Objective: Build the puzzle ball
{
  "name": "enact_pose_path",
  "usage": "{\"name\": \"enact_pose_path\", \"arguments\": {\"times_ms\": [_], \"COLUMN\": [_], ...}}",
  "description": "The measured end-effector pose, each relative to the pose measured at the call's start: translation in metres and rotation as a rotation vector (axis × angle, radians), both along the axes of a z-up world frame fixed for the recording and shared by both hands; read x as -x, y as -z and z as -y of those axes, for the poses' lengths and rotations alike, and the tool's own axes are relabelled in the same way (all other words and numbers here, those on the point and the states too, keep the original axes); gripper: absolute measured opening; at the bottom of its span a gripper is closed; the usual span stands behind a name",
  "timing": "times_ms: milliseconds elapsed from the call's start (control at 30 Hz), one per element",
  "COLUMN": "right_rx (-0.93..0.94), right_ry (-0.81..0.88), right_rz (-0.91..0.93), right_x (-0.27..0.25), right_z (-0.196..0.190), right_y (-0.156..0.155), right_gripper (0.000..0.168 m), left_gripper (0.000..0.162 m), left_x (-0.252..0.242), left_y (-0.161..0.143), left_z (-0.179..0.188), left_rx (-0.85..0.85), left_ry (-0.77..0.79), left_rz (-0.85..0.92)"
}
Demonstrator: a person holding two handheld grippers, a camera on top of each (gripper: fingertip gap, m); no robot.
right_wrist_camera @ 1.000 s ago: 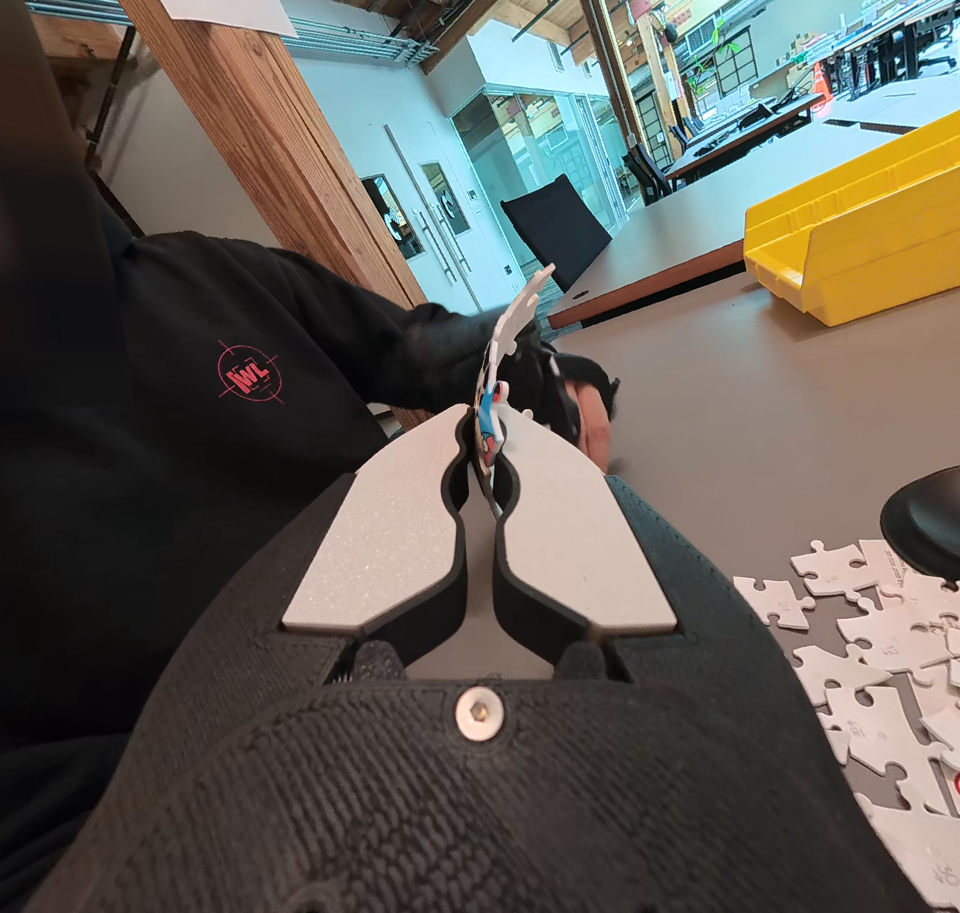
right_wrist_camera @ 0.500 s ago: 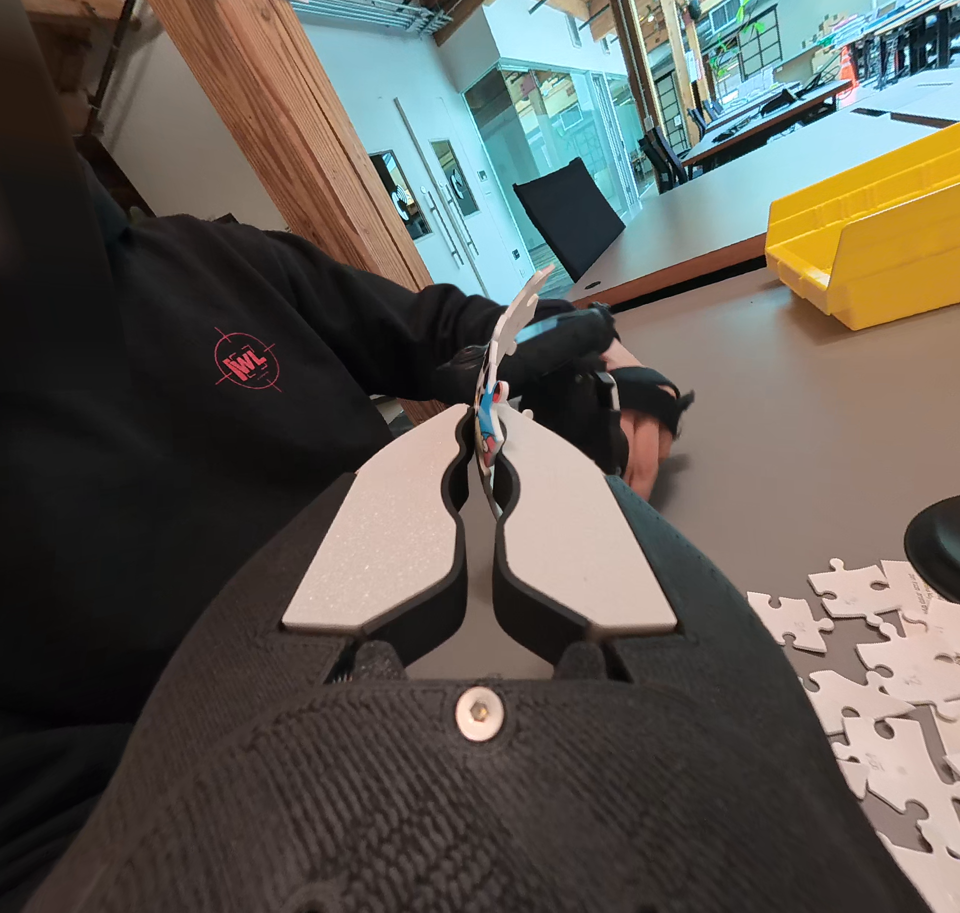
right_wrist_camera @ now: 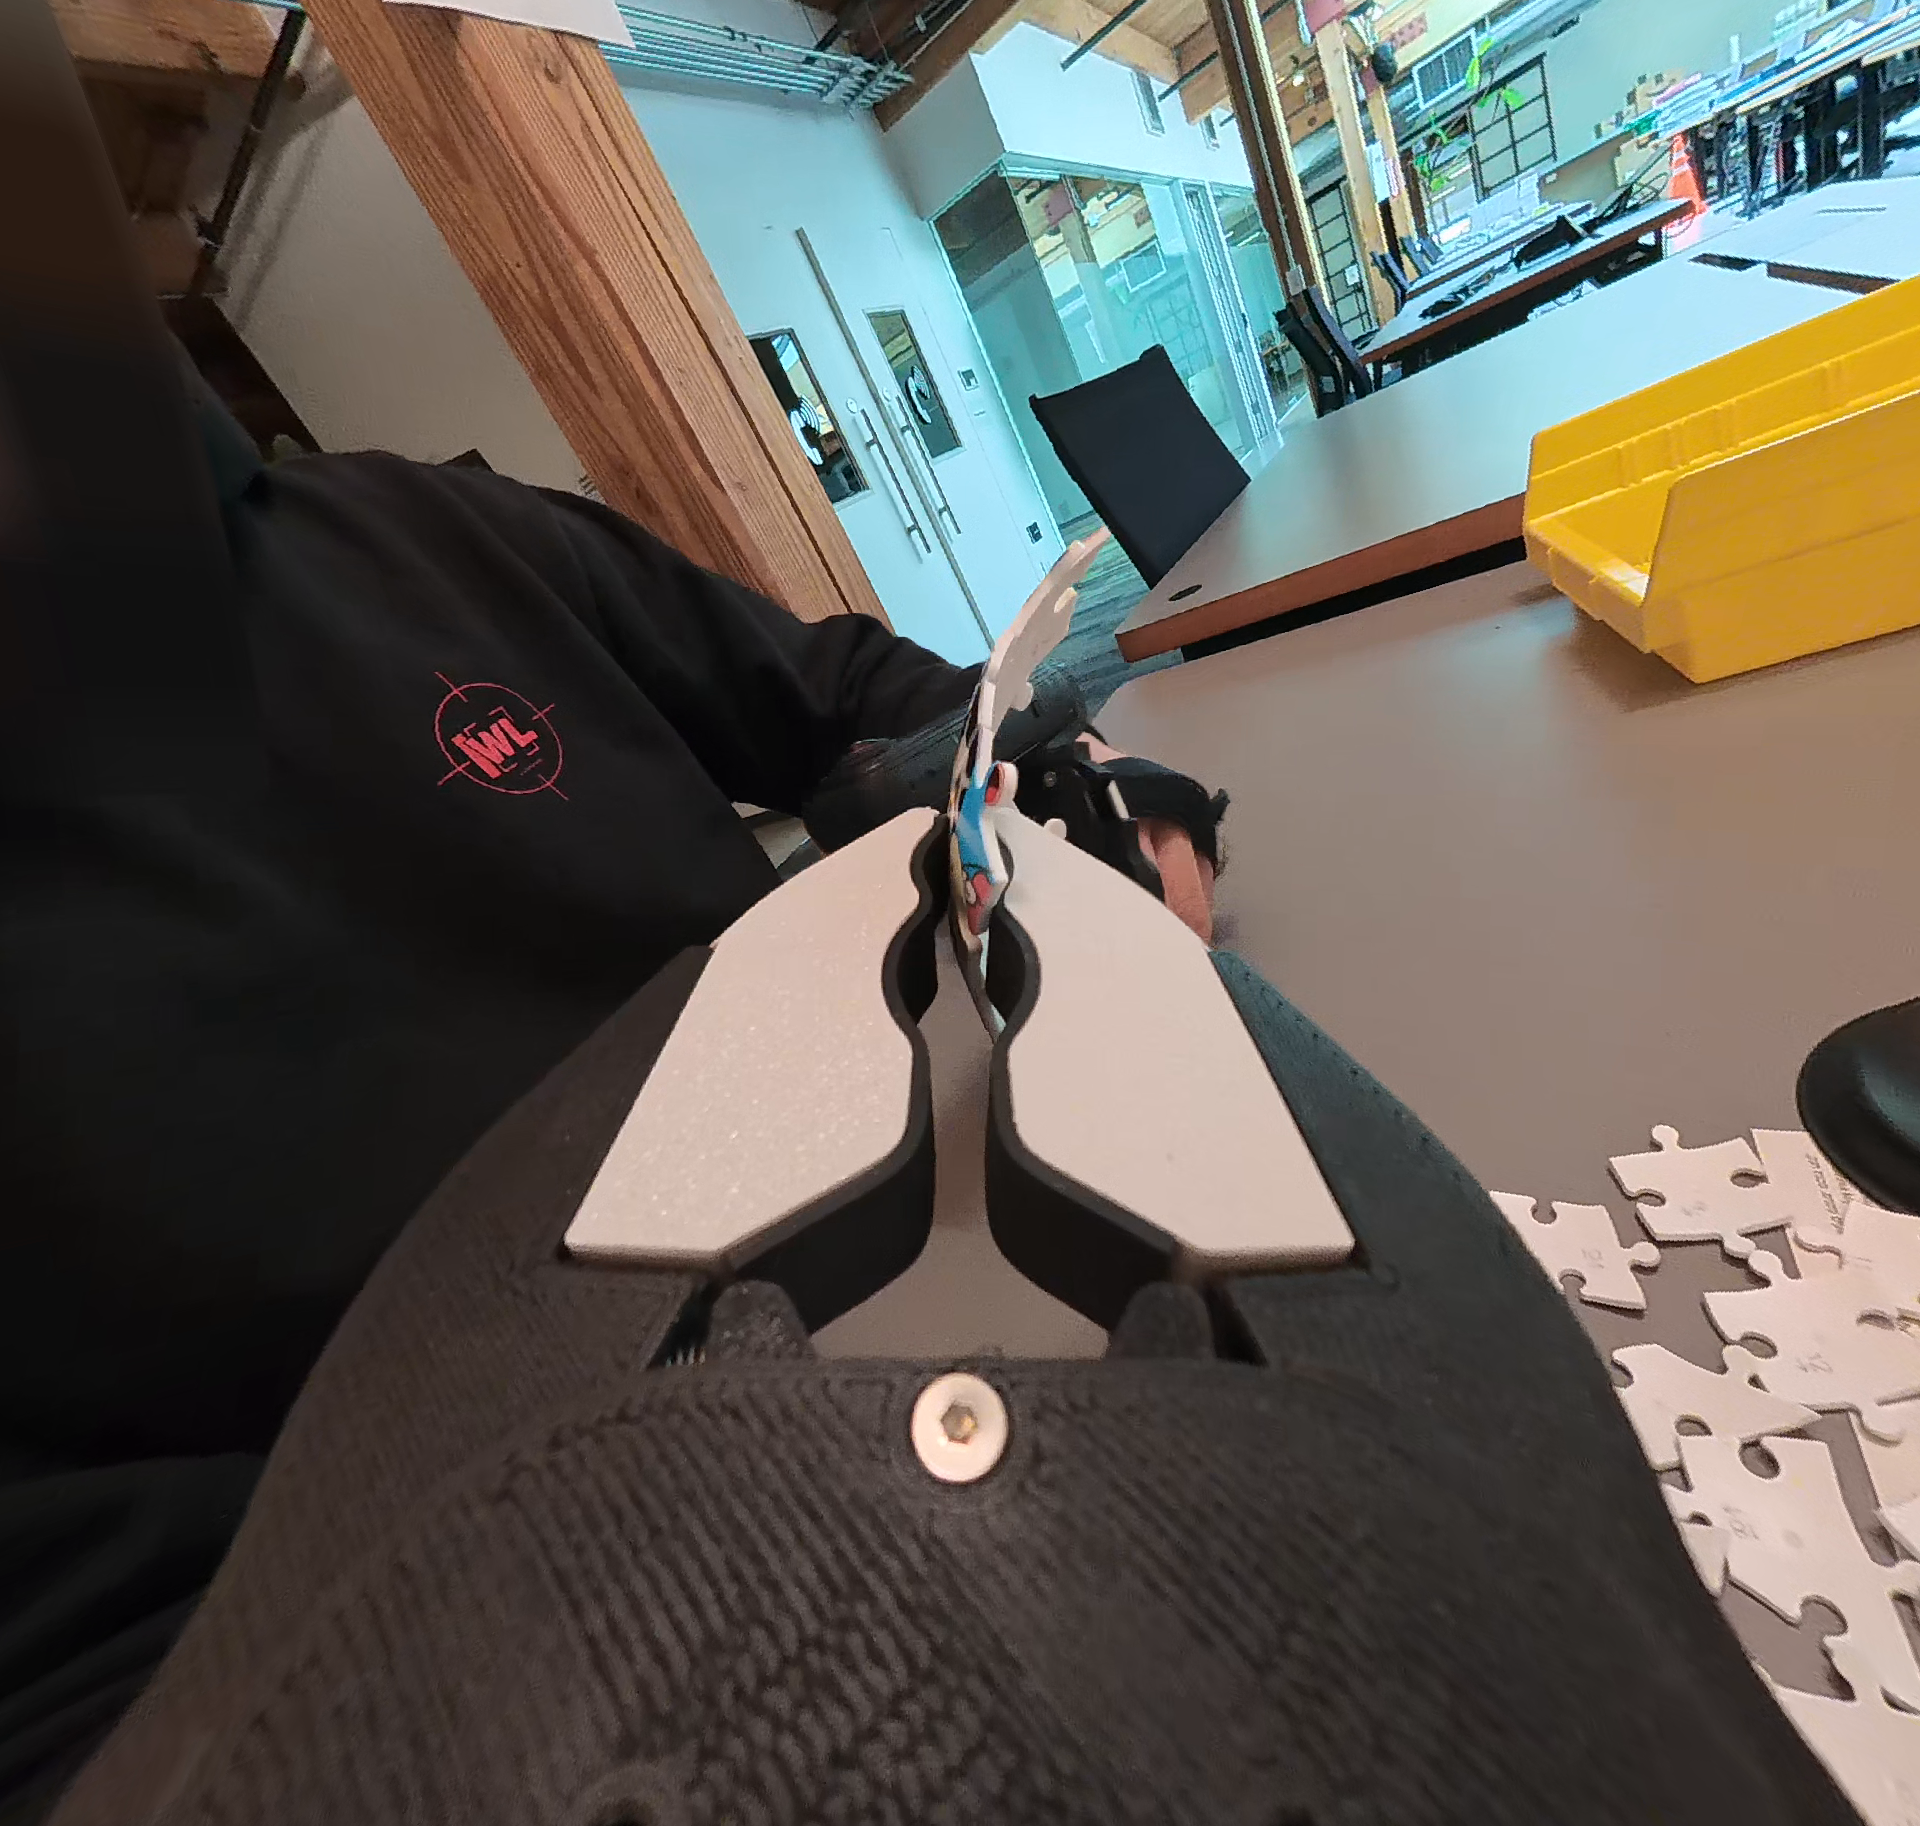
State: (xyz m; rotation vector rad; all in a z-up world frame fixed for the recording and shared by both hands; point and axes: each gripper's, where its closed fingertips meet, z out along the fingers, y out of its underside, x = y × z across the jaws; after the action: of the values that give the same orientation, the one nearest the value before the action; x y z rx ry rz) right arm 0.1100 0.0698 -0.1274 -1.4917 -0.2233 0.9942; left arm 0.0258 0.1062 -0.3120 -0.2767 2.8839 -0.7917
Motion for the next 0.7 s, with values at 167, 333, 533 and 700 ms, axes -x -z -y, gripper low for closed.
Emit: {"name": "enact_pose_path", "arguments": {"times_ms": [167,333,533,700], "right_rx": [0.012,0.006,-0.006,-0.008], "right_ry": [-0.010,-0.010,-0.004,-0.005], "right_rz": [0.010,0.020,0.028,0.026], "right_x": [0.004,0.005,0.004,0.004], "right_z": [-0.003,-0.001,0.001,0.002], "right_y": [0.002,0.000,-0.004,-0.005], "right_gripper": [0.004,0.004,0.004,0.004], "left_gripper": [0.005,0.000,0.028,0.029], "left_x": [0.001,0.000,0.000,0.005], "left_y": [0.000,0.000,-0.016,-0.004], "left_z": [0.006,0.007,0.005,0.000], "left_rx": [0.027,0.041,0.062,0.043], "left_ry": [-0.053,-0.114,-0.024,0.022], "left_rz": [0.052,0.051,0.174,0.112]}}
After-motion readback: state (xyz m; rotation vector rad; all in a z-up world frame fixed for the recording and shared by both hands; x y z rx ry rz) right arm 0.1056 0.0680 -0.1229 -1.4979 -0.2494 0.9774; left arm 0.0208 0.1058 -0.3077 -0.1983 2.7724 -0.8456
